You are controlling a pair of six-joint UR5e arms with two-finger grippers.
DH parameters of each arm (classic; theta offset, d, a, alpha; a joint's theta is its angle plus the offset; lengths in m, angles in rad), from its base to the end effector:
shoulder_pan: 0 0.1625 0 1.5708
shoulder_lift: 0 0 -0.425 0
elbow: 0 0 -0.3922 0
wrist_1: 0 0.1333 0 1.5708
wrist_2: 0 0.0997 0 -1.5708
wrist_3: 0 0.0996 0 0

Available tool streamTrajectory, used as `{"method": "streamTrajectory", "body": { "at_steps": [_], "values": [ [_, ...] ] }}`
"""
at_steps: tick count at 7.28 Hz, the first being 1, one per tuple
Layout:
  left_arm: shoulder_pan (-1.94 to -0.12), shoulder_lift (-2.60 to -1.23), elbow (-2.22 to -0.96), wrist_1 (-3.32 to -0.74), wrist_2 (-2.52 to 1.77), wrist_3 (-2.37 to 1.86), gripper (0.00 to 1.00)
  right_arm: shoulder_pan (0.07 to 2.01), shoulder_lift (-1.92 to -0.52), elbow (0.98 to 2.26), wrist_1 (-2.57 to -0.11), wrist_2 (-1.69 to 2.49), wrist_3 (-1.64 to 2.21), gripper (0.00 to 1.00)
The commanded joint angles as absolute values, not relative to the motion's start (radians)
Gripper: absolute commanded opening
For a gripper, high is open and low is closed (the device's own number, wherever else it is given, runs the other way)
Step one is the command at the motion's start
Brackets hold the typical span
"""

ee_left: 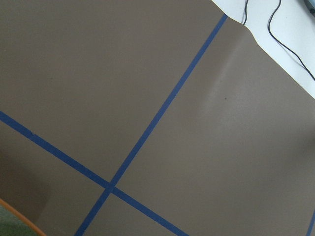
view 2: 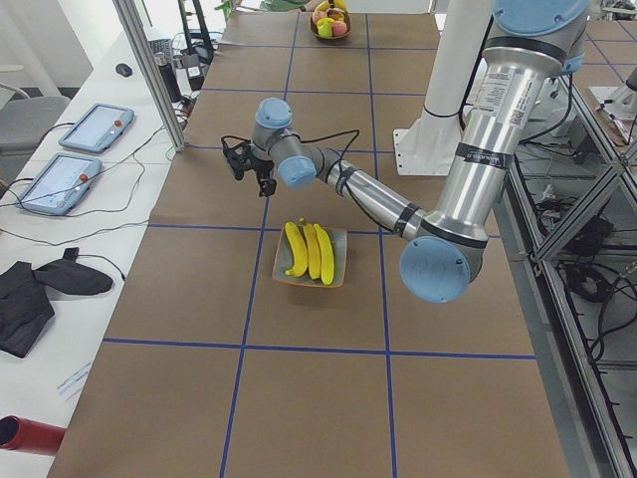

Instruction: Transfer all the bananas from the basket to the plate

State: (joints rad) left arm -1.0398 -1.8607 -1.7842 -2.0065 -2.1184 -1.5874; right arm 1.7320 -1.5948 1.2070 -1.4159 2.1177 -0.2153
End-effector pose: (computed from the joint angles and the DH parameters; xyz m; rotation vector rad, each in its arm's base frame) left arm 0.2298 -0.5522 0.3504 0.0064 1.0667 -0.7007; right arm 0.1495 -0.4116 0.8415 -0.1212 -0.5772 0.0112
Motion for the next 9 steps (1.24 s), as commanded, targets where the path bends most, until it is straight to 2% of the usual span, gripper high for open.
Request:
{"method": "streamTrajectory", "body": {
  "at_steps": [1, 4, 6, 9],
  "values": [
    [-1.039, -1.862, -1.782, -2.006, -2.118, -1.586, 1.0, 1.796, -1.588, 1.241, -1.474, 2.018, -0.338, 0.0],
    [-1.039, -1.865, -1.779, -2.006, -2.12, -1.591, 1.0, 1.851, -1.508, 1.284, -1.532, 1.973, -0.374, 0.0],
    [-1.039, -1.865, -1.757, -2.017, -2.12, -1.588, 1.0, 1.844, -1.374, 1.279, -1.58, 1.979, -0.345, 0.0],
    [-1.039, -1.871, -1.735, -2.022, -2.12, -1.585, 1.0, 1.658, -1.208, 1.311, -1.575, 2.13, -0.012, 0.0]
  ]
}}
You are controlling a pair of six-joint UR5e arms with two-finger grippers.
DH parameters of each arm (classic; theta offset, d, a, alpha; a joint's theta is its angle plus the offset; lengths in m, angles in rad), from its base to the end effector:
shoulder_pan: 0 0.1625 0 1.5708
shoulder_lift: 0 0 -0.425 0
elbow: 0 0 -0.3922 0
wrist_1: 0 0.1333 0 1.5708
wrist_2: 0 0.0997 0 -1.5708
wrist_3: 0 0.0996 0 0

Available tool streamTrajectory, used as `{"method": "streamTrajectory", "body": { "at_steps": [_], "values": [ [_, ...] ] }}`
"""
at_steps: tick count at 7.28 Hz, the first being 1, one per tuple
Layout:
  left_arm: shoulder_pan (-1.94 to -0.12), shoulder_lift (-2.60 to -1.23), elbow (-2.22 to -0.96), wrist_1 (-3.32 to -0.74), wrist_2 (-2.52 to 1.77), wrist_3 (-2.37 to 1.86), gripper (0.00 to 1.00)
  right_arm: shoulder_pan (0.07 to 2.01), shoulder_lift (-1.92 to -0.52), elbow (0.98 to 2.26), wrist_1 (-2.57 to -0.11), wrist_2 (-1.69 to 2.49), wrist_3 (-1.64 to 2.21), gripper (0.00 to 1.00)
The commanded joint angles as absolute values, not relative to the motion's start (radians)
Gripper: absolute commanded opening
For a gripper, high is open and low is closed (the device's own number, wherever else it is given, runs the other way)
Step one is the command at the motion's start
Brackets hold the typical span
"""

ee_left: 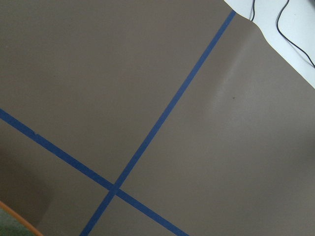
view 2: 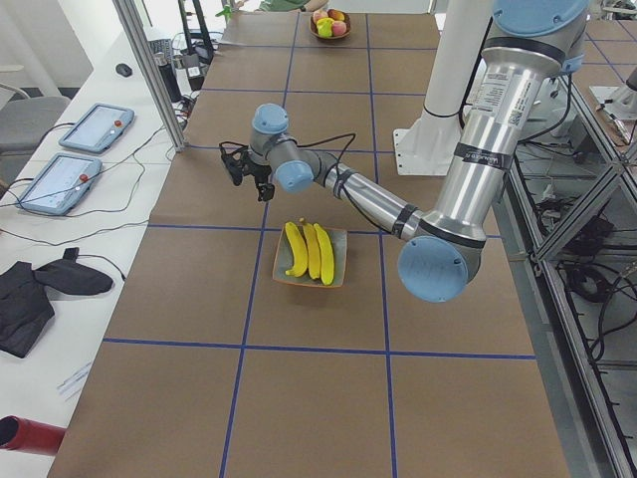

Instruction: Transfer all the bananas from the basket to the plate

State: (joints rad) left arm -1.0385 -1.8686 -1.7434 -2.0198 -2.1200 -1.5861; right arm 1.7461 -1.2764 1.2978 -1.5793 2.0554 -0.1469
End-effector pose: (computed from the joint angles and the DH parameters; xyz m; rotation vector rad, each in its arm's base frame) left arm 0.2356 -0.5602 0.3632 -0.0060 1.0516 -0.7058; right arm 0.1930 -0.5917 0.6477 0.0902 -0.4763 0.0247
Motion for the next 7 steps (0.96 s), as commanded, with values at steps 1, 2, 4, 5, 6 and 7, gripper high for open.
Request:
{"method": "streamTrajectory", "body": {
  "at_steps": [1, 2, 4, 5, 6, 7],
  "values": [
    [-1.039, -1.885, -1.724, -2.022, -2.12, -1.585, 1.0, 1.587, -1.175, 1.348, -1.577, 2.153, 0.044, 0.0],
    [-1.039, -1.91, -1.715, -2.022, -2.12, -1.585, 1.0, 1.525, -1.128, 1.37, -1.586, 2.245, 0.078, 0.0],
    [-1.035, -1.96, -1.706, -2.022, -2.12, -1.588, 1.0, 1.392, -1.048, 1.428, -1.585, 2.443, 0.172, 0.0],
    [-1.023, -2.027, -1.669, -2.025, -2.12, -1.594, 1.0, 1.308, -1.046, 1.492, -1.572, 2.504, 0.28, 0.0],
    [-0.987, -2.083, -1.645, -2.039, -2.114, -1.62, 1.0, 1.204, -1.043, 1.6, -1.562, 2.5, 0.445, 0.0],
    [-0.944, -2.114, -1.637, -2.089, -2.052, -1.681, 1.0, 1.154, -1.029, 1.641, -1.478, 2.499, 0.606, 0.0]
  ]
}}
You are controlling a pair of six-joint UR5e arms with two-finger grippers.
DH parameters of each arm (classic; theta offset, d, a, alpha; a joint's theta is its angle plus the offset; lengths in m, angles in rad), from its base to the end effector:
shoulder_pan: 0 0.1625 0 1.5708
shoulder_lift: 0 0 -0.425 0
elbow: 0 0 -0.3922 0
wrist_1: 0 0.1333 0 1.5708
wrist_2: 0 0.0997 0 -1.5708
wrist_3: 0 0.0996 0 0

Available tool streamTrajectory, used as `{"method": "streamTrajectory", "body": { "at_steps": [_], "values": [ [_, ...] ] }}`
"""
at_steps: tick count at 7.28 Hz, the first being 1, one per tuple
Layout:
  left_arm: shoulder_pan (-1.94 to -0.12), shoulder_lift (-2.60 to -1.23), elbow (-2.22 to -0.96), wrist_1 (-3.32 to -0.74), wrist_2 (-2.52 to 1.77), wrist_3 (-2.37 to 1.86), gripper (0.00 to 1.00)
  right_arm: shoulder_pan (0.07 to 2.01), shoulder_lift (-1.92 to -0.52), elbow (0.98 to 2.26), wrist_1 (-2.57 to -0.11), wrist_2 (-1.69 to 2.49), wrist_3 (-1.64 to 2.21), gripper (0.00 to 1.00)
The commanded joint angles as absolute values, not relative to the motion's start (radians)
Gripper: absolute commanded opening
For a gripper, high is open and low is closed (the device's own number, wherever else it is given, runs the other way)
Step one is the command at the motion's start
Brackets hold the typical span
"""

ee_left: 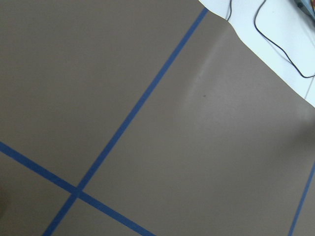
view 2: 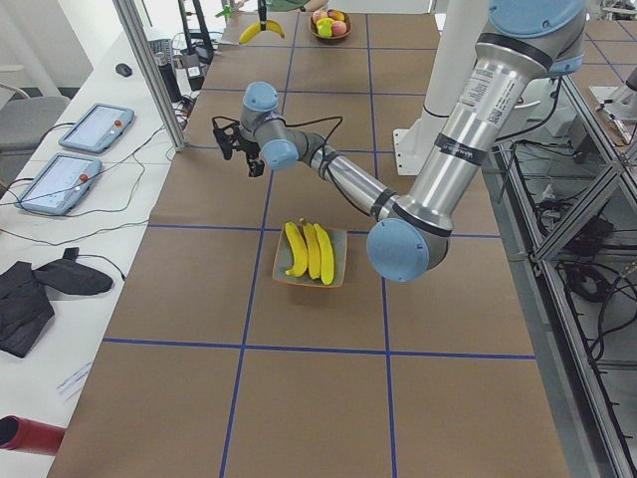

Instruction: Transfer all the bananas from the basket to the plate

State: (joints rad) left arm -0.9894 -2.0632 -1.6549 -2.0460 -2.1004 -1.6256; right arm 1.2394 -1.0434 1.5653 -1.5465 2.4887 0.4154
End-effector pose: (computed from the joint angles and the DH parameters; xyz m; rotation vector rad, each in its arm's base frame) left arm 0.2897 -0.5920 0.2793 0.0348 1.1511 -0.6513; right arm -0.1669 -0.6517 0.3341 0.1455 -1.0161 -0.1740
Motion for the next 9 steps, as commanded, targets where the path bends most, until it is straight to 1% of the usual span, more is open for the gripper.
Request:
{"method": "streamTrajectory", "body": {
  "at_steps": [1, 2, 4, 5, 7, 9],
  "values": [
    [-0.886, -2.117, -1.634, -2.164, -1.99, -1.786, 1.0, 1.1, -1.025, 1.673, -1.377, 2.5, 0.814, 0.0],
    [-0.855, -2.137, -1.634, -2.215, -1.936, -1.893, 1.0, 1.066, -1.023, 1.705, -1.294, 2.5, 0.976, 0.0],
    [-0.841, -2.151, -1.626, -2.331, -1.878, -2.084, 1.0, 1.005, -1.019, 1.778, -1.255, 2.497, 1.125, 0.0],
    [-0.828, -2.154, -1.615, -2.392, -1.858, -2.155, 1.0, 0.991, -1.019, 1.799, -1.255, 2.496, 1.127, 0.0],
    [-0.78, -2.203, -1.598, -2.41, -1.855, -2.197, 1.0, 0.957, -1.017, 1.809, -1.197, 2.485, 1.12, 0.0],
    [-0.703, -2.241, -1.601, -2.416, -1.861, -2.195, 1.0, 0.904, -0.977, 1.805, -1.186, 2.422, 1.115, 0.0]
  ]
}}
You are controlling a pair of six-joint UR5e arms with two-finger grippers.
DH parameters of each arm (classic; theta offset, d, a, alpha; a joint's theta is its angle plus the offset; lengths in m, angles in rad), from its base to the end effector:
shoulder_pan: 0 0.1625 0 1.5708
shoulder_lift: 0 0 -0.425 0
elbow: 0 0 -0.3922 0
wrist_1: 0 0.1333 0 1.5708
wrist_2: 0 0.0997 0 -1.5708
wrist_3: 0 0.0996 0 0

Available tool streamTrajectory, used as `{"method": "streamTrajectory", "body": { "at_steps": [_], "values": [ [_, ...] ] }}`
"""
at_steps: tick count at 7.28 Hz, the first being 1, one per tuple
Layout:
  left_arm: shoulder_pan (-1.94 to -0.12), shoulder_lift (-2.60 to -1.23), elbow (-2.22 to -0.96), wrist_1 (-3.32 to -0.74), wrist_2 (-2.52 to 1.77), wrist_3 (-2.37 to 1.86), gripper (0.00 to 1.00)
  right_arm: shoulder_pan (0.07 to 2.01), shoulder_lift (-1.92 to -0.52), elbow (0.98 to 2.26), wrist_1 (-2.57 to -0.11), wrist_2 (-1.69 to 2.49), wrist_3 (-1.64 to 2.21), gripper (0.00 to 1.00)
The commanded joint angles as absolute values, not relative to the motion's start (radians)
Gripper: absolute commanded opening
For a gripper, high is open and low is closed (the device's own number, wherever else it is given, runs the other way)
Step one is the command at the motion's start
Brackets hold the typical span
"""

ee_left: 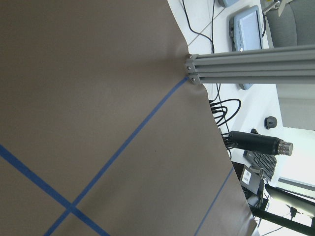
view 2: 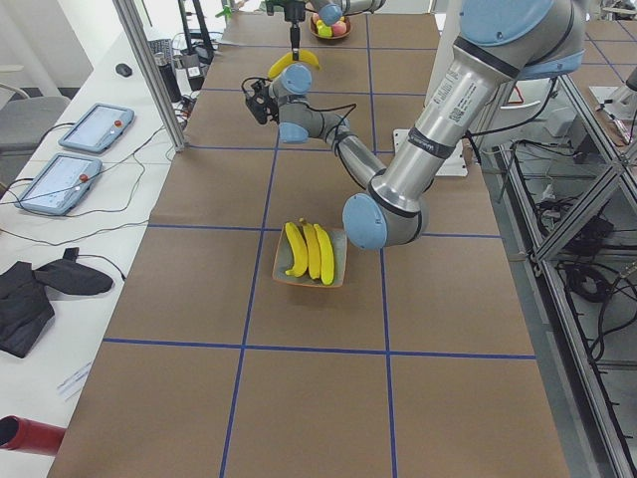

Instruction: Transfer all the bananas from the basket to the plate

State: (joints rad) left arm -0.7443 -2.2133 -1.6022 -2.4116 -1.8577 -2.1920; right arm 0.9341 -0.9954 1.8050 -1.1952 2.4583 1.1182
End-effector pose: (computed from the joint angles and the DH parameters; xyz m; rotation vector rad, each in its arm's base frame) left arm 0.4158 -0.5259 0.1638 -0.1422 1.5752 -0.8682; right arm -0.3102 -0.5138 0.1664 0.1046 -1.3278 -0.1170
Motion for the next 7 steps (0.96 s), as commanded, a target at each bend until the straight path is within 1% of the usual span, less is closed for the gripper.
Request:
{"method": "streamTrajectory", "body": {
  "at_steps": [1, 3, 7],
  "values": [
    [-0.687, -2.255, -1.606, -2.421, -1.862, -2.197, 1.0, 0.896, -0.977, 1.809, -1.184, 2.419, 1.115, 0.0],
    [-0.669, -2.256, -1.606, -2.517, -1.862, -2.267, 1.0, 0.884, -0.977, 1.813, -1.178, 2.419, 1.114, 0.0],
    [-0.647, -2.296, -1.589, -2.53, -1.858, -2.309, 1.0, 0.87, -0.979, 1.839, -1.178, 2.421, 1.114, 0.0]
  ]
}}
